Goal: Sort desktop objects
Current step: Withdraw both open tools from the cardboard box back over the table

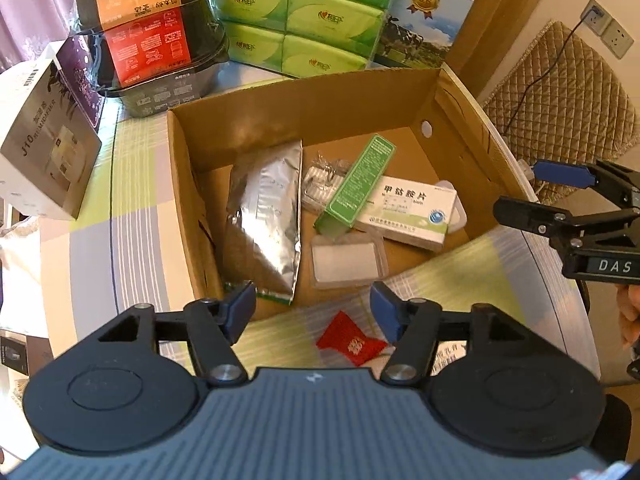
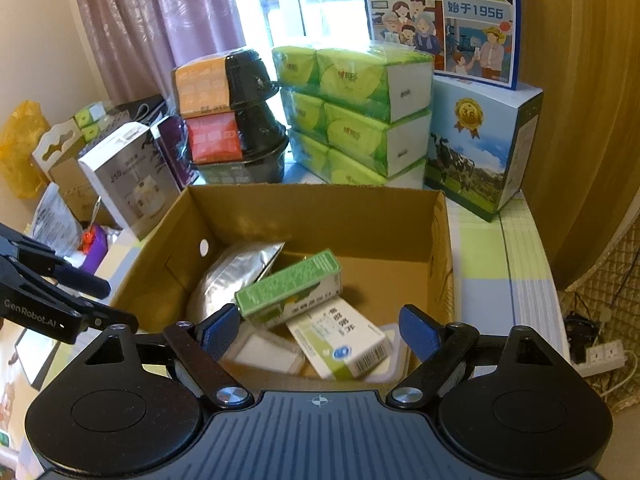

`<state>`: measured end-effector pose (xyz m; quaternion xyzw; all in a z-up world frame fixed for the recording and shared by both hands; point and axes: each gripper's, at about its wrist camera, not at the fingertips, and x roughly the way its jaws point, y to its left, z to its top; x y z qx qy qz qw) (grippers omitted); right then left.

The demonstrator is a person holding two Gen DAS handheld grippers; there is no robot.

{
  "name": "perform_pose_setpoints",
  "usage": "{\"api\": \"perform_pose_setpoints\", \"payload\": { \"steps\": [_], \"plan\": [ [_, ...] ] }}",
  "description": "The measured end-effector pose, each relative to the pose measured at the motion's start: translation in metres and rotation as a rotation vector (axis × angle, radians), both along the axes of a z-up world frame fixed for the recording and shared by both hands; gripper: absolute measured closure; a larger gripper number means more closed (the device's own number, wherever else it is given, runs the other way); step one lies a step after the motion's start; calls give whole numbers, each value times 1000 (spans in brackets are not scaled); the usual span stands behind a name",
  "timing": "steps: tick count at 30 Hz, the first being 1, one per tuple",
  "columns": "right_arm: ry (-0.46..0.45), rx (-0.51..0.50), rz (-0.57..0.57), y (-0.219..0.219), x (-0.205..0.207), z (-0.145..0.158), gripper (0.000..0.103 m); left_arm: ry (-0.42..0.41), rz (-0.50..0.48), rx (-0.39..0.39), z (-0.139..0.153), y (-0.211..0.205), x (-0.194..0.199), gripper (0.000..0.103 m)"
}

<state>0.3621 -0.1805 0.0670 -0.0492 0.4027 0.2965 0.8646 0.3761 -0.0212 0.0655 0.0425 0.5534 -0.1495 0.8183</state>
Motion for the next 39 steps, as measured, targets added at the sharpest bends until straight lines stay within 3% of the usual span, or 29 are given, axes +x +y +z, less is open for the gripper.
{"api": "perform_pose_setpoints", "payload": {
  "steps": [5,12,21,28,39],
  "plan": [
    [-5,-22,26,-8,-20,6,13,-19,4,-7,11,0,-20,32],
    [-36,-71,93,-19,-60,11,2,-60,-66,20,20,-12,-62,17],
    [-55,-178,194,-33,-115,-4,2,-72,-93,34,2,-15,-122,4],
    [-67,-236,245,-45,-146,-16,2,-86,-134,61,-15,-19,-161,2],
    [-74,-319,298,-65,-178,-39,2,-198,-335,218,-34,-34,-207,2]
  ]
}}
